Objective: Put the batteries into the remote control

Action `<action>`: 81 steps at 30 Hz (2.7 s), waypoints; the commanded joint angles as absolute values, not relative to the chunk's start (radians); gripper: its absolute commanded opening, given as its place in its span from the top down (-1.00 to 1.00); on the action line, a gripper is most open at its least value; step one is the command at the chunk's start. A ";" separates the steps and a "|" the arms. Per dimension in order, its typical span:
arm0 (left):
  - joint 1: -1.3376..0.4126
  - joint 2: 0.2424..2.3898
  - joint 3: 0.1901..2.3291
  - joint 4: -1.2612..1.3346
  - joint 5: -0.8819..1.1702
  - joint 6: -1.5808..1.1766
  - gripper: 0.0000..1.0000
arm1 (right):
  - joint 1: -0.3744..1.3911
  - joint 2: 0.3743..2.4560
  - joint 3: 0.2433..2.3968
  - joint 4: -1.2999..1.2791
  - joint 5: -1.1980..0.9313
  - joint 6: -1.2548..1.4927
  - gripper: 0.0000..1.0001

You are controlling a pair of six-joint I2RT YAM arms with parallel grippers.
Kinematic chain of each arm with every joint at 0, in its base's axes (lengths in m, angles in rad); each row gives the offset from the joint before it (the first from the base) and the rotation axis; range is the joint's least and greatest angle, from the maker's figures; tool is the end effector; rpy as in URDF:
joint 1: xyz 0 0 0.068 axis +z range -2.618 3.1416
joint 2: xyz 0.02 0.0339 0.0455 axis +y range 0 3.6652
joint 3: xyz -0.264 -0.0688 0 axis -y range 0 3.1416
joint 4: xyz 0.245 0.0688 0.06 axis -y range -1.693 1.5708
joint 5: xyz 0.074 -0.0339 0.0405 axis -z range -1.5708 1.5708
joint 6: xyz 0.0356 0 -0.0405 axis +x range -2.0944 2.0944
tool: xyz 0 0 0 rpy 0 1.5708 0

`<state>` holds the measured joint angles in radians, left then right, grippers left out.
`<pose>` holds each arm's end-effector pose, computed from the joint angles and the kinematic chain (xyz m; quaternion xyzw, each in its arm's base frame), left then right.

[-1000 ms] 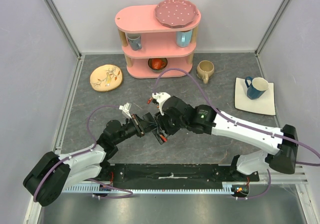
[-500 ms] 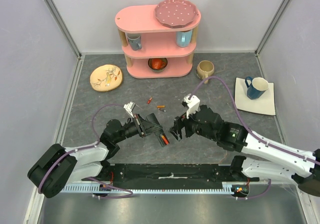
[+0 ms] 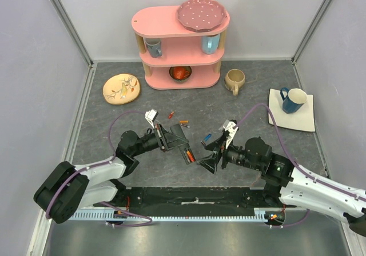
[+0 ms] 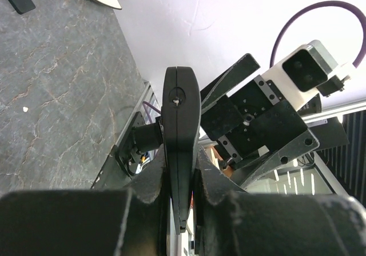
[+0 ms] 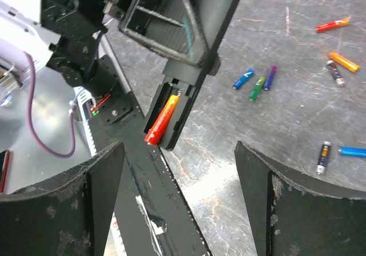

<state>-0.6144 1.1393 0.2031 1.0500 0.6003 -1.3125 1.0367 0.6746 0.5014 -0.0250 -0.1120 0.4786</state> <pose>0.1566 -0.1351 0.2033 -0.0102 0.6731 -0.6977 0.2452 0.0845 0.1507 0.2737 -0.2468 0.7327 0.4662 0.4299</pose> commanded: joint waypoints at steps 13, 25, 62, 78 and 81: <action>-0.611 1.141 0.242 1.081 0.655 -1.355 0.96 | 1.035 0.719 0.457 0.121 -0.244 0.426 -0.58; -0.611 1.120 0.229 1.062 0.663 -1.355 0.96 | 1.035 0.782 0.476 0.104 -0.207 0.384 -0.51; -0.614 1.066 0.215 0.937 0.577 -1.308 0.96 | 1.028 0.822 0.584 0.032 -0.352 0.363 -0.60; -0.614 1.028 0.206 0.881 0.571 -1.272 0.96 | 1.028 0.982 0.712 -0.060 -0.112 0.500 -0.51; -0.614 1.020 0.206 0.867 0.566 -1.261 0.96 | 1.026 0.976 0.713 -0.066 -0.068 0.520 -0.47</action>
<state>-0.6128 1.0439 0.2028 0.8635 0.5774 -1.3083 1.0298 0.9833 0.6682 -0.0532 -0.1448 0.4881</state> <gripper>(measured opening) 0.177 0.747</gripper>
